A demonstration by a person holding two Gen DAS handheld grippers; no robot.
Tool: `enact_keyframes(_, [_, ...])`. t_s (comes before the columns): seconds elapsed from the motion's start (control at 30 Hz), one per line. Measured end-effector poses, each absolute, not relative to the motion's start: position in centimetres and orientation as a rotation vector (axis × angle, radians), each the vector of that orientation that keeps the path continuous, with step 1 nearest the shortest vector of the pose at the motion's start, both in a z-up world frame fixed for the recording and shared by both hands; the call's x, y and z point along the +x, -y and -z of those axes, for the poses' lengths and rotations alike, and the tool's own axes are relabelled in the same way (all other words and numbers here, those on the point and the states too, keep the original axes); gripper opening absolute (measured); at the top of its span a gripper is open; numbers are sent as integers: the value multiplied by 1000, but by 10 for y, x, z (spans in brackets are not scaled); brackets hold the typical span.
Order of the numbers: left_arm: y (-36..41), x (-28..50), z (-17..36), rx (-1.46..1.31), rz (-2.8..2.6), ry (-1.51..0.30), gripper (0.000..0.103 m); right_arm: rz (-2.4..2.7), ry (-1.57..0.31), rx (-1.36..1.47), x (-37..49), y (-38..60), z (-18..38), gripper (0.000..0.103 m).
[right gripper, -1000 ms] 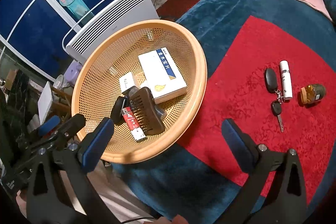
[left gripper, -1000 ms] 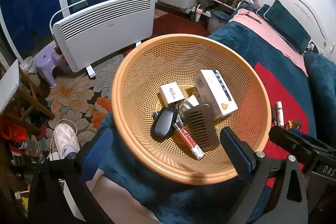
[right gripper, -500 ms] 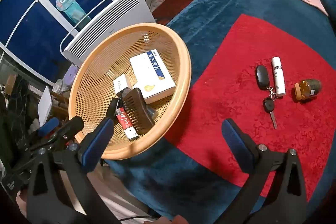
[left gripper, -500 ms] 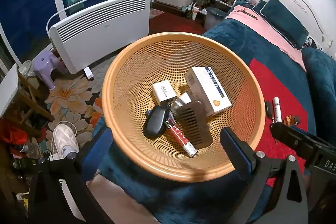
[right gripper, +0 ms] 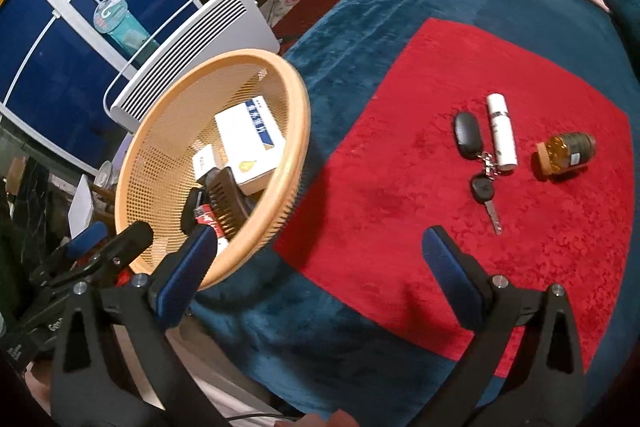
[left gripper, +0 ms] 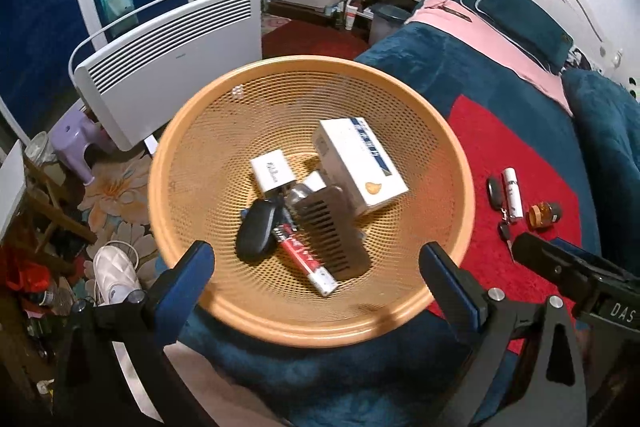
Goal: Organize rigid objects
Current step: 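Move both open grippers from the basket over the items on the bedspread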
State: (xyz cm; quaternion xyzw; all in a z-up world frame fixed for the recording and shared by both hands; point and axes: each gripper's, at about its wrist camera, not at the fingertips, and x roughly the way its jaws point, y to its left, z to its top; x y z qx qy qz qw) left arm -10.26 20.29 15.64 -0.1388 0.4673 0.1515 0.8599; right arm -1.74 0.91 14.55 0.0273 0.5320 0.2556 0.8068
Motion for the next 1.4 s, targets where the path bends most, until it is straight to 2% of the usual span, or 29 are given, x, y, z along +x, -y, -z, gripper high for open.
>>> enact_keyframes(1.4, [-48,-10,-137,-100,14,-1057,102,-249,-1179,281,34,159,-104,103])
